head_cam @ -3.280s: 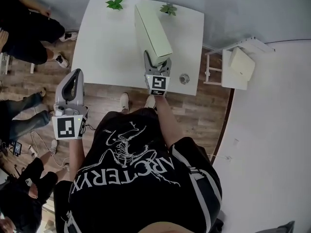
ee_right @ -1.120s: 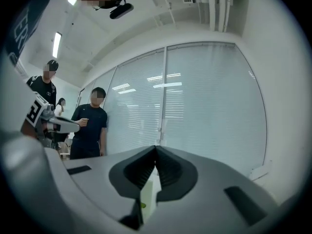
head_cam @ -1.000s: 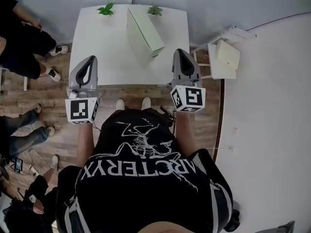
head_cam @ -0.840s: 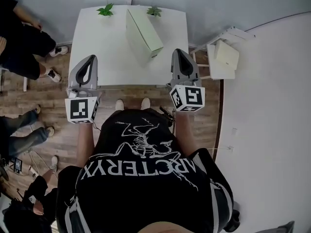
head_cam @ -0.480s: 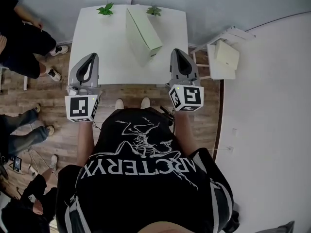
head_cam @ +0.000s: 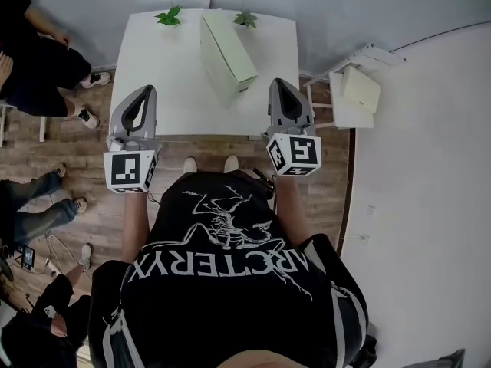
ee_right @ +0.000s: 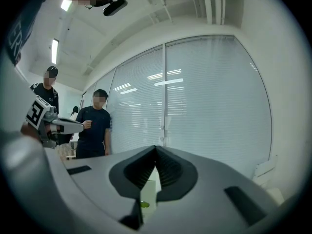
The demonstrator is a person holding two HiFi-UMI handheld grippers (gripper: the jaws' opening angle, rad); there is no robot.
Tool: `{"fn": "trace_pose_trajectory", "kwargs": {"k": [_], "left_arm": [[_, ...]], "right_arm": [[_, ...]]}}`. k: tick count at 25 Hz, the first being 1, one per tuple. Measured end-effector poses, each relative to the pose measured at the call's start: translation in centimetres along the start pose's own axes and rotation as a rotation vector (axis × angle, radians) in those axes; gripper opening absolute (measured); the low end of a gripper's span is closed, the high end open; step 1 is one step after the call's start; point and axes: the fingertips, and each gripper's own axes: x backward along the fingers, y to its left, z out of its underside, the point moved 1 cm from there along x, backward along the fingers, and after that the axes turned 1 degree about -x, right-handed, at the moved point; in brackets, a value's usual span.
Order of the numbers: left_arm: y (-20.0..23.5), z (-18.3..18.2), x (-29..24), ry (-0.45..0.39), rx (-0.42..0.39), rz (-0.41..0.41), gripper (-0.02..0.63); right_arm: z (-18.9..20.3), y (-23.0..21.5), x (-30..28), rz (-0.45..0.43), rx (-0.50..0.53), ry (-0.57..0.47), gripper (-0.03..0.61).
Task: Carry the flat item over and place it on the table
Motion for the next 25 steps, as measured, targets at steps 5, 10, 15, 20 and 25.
{"fn": "trace_pose_trajectory", "kwargs": {"k": [5,10,15,20,25], "left_arm": [[0.2,0.2,-0.4,0.002,0.007,0.006,0.006],[0.1,0.4,-0.9,0.007,0.01,0.017,0.006],[0.1,0.6,-1.4,0.008,0.017,0.028,0.006],[0.4,0.7,-1.6,0.009,0.017,0.024,0.006],[0.8,0.7,-1.7,0.01,0.019,0.017,0.006]], "right_arm": [[0.0,-0.2,-0.3,0.006,0.0,0.003,0.012],[-0.1,-0.1,-0.4,-0.002,-0.018,-0.015,0.012],[-0.1,0.1,-0.7,0.007,0.023,-0.015,0.012],[-0.1,0.0,-1.3,0.006,0.031,-0.002,0.011],[-0.2,0.0,-1.7,0.005,0.033,0.006,0.011]]}}
